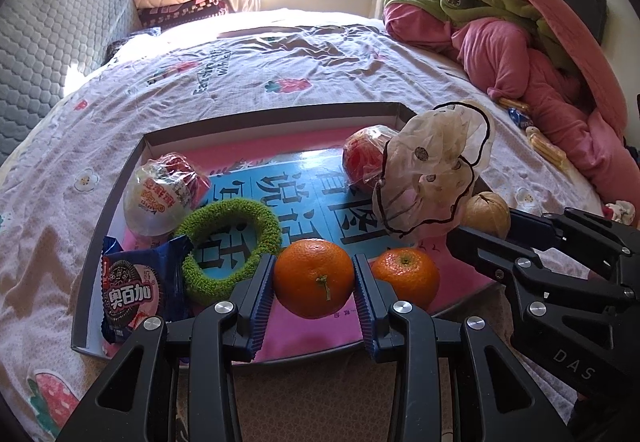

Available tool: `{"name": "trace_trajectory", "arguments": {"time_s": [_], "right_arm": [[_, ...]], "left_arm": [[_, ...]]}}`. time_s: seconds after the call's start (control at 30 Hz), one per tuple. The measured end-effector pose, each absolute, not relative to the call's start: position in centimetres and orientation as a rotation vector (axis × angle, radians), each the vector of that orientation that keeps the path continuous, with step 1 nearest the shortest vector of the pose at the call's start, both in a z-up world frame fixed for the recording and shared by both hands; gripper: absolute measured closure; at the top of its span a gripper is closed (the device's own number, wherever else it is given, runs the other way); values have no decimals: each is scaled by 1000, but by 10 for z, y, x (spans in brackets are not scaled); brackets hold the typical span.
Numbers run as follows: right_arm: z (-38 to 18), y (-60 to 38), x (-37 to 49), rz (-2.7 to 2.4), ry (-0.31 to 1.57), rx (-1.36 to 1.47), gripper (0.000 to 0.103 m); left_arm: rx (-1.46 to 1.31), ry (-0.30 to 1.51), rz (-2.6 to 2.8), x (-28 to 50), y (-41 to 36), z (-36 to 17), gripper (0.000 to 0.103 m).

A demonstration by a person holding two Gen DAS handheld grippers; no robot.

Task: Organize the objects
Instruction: 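Lower the orange into the tray with the left gripper while the right lowers the walnut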

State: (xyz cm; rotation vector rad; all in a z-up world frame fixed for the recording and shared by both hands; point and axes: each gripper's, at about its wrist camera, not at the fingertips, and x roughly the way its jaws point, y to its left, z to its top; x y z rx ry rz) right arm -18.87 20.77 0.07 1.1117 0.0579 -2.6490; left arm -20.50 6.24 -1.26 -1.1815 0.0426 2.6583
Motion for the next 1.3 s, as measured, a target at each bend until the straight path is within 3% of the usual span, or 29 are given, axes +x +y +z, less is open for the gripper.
{"name": "trace_trajectory", "arguments": {"time_s": [1.3], "right_arm": [[-22, 204, -205, -2614, 69, 1206, 70]], "left_arm": [[-1218, 21, 2681, -220, 53, -28, 64]]}}
